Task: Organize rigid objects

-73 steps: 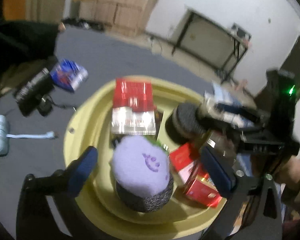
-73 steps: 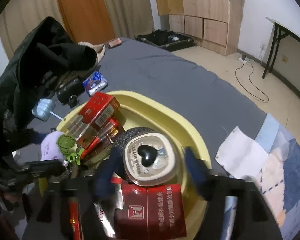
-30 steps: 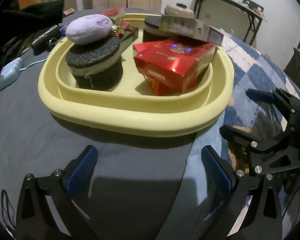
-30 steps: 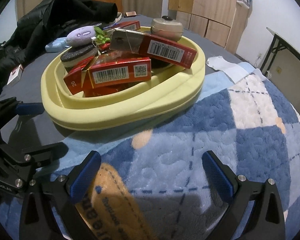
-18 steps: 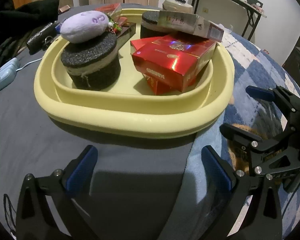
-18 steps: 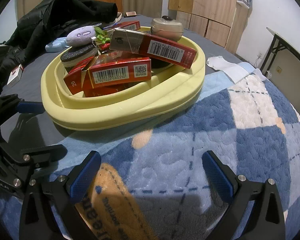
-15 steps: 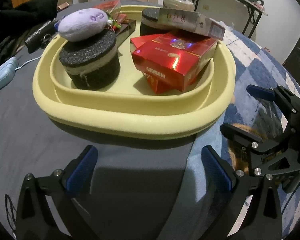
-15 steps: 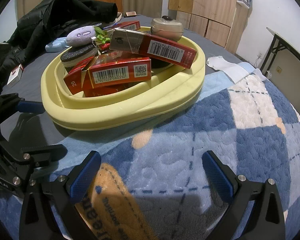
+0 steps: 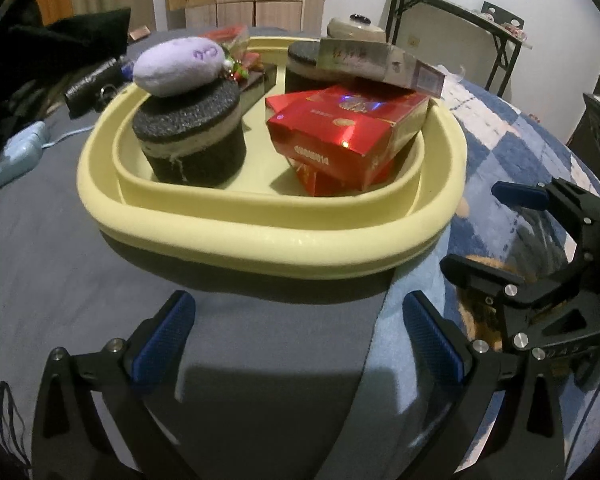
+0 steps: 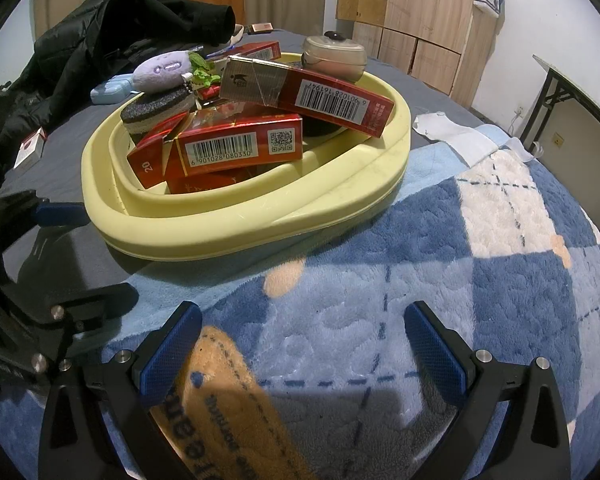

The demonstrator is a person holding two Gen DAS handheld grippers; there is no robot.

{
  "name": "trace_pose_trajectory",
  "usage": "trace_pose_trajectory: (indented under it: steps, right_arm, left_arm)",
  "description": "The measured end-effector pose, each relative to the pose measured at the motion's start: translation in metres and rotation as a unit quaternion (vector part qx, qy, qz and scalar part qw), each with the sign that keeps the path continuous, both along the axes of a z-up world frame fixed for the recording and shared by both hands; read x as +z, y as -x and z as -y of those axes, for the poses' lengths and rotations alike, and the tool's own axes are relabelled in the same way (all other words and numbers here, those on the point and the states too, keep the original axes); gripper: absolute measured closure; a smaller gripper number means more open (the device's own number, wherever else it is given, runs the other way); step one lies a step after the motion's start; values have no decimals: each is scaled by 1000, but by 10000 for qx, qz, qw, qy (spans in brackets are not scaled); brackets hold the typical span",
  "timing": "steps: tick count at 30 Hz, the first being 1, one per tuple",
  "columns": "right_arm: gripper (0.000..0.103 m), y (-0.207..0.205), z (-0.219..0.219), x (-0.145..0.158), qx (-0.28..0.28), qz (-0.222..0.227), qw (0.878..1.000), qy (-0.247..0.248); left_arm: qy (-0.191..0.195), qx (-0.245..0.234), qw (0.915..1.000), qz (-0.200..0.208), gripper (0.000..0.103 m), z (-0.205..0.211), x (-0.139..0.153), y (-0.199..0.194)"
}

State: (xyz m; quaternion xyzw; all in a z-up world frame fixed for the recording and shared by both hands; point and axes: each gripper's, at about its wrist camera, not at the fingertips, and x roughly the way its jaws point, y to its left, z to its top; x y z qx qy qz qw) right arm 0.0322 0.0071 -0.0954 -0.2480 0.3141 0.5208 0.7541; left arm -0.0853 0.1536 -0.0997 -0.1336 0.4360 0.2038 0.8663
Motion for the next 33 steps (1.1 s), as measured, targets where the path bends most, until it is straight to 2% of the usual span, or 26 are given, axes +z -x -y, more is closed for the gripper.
trace_pose_trajectory:
  steps: [33]
  right_arm:
    - [0, 0, 0, 0, -2, 3, 10000, -3]
  left_arm:
    - [26, 6, 10000, 29, 0, -3, -1, -2]
